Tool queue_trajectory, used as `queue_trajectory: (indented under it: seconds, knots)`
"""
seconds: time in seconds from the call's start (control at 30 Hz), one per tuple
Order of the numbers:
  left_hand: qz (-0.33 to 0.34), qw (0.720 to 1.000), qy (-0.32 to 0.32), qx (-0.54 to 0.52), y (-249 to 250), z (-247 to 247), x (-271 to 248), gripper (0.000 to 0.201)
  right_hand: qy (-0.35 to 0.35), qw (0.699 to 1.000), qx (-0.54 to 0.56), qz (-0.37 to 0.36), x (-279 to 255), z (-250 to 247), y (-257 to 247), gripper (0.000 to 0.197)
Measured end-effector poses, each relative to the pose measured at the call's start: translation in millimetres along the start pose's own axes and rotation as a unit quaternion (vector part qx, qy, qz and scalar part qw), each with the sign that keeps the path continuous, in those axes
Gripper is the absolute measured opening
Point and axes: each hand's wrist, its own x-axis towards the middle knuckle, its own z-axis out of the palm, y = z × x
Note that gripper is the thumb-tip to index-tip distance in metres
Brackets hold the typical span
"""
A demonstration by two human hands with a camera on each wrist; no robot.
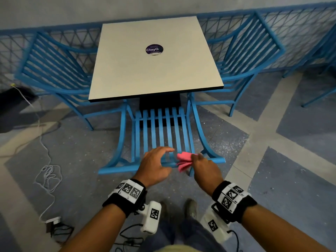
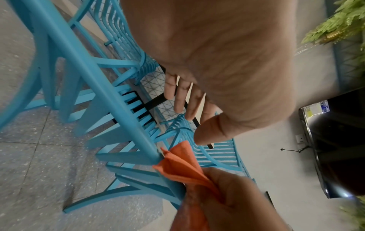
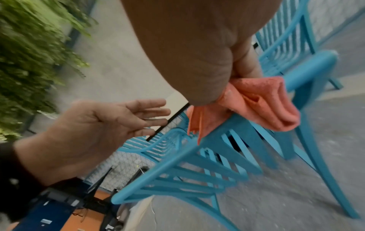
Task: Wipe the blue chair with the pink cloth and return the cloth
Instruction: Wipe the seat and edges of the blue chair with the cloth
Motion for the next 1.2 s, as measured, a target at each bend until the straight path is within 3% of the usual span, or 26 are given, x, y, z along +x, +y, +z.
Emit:
queue_trajectory:
  seconds: [0.13, 0.23, 0.4, 0.53, 0.6, 0.67, 0.8, 0.9, 1.03, 1.2]
  knots:
    - [-0.002, 1.000, -0.012, -0.005, 1.7, 2.6, -3.9, 0.062, -0.002, 0.998, 0.047, -0.043, 6.0, 12.4, -11.8, 0.022]
    - [-0.009, 1.000, -0.021, -0.003, -1.2, 1.6, -5.2, 0.068, -0.022, 0.989, 0.113, -0.090, 18.5, 12.2, -25.4, 0.029]
    - [0.033, 0.994, -0.051, 0.088, -1.5, -5.4, -11.4, 0.092, -0.154, 0.958, 0.174, -0.168, 35.2, -11.3, -43.4, 0.043]
    - [-0.005, 0.996, -0.064, 0.068, -5.5, -9.1, -16.4, 0.113, -0.191, 0.934, 0.204, -0.224, 40.7, -31.4, -63.1, 0.026]
    - [-0.044, 0.998, -0.029, 0.028, -9.8, -14.5, -18.1, 0.098, -0.152, 0.936, 0.202, -0.245, 40.9, -38.2, -71.1, 0.017]
    - [-0.085, 0.996, -0.013, -0.021, -15.4, -21.5, -26.0, 0.069, -0.110, 0.939, 0.198, -0.259, 42.4, -39.7, -74.5, 0.015]
    - [-0.143, 0.983, -0.005, -0.113, -41.2, -40.1, -61.7, 0.029, -0.095, 0.949, 0.223, -0.202, 52.0, -37.4, -74.8, 0.032]
    - [-0.211, 0.971, 0.074, -0.082, -74.1, -58.9, -95.6, 0.037, -0.077, 0.959, 0.192, -0.192, 61.8, -33.5, -66.1, 0.038]
    - [-0.342, 0.913, 0.210, -0.070, -135.4, -68.9, -141.3, 0.048, -0.073, 0.963, 0.168, -0.196, 71.0, -27.7, -56.3, 0.039]
    - [-0.420, 0.862, 0.259, -0.118, -194.9, -40.7, -139.3, 0.037, -0.138, 0.962, 0.104, -0.214, 70.6, -18.9, -58.9, 0.055]
